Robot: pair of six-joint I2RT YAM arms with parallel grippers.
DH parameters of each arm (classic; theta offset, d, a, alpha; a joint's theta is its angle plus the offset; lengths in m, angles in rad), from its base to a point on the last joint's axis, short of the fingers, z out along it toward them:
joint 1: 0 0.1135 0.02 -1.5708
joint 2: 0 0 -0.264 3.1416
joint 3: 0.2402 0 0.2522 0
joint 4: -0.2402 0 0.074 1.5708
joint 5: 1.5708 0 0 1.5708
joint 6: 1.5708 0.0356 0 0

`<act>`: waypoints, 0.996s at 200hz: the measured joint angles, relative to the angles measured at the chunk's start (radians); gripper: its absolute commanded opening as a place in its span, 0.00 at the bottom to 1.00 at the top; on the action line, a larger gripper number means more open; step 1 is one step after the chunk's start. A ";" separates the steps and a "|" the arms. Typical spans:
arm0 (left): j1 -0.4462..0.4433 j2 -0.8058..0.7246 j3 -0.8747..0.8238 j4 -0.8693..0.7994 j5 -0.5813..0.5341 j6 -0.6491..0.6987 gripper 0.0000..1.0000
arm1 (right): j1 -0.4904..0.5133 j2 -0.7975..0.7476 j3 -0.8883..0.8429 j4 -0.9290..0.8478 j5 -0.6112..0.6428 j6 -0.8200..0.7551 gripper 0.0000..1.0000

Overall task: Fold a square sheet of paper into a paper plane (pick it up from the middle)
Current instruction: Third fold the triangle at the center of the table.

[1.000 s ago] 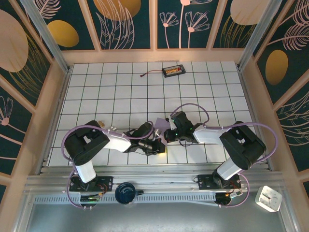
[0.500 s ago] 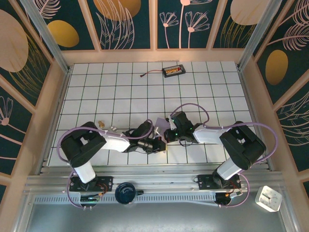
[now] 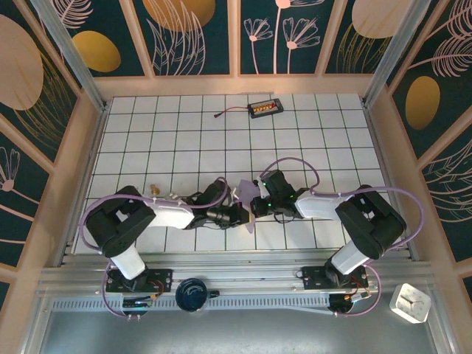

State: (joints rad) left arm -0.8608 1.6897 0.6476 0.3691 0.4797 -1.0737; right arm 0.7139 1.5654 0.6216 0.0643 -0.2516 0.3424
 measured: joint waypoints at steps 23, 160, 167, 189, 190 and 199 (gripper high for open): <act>0.024 0.010 0.004 -0.024 -0.013 0.020 0.00 | 0.000 0.000 0.000 0.000 0.000 0.000 0.00; 0.049 0.001 0.084 -0.142 -0.039 0.102 0.00 | 0.000 0.003 0.007 -0.008 0.000 -0.001 0.00; 0.054 0.009 0.093 -0.142 -0.041 0.106 0.00 | 0.000 0.003 0.007 -0.010 0.000 -0.002 0.00; 0.070 0.047 0.105 -0.144 -0.045 0.121 0.00 | 0.000 0.003 0.008 -0.012 0.000 -0.003 0.00; 0.071 0.050 0.105 -0.145 -0.046 0.122 0.00 | 0.000 0.003 0.008 -0.012 0.000 -0.003 0.00; 0.076 0.064 0.105 -0.150 -0.049 0.128 0.00 | 0.000 0.003 0.008 -0.012 0.000 -0.003 0.00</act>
State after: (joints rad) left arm -0.7849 1.7542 0.7528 0.2188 0.4309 -0.9459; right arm 0.7139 1.5681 0.6300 0.0525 -0.2516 0.3389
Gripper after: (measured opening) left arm 0.043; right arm 0.045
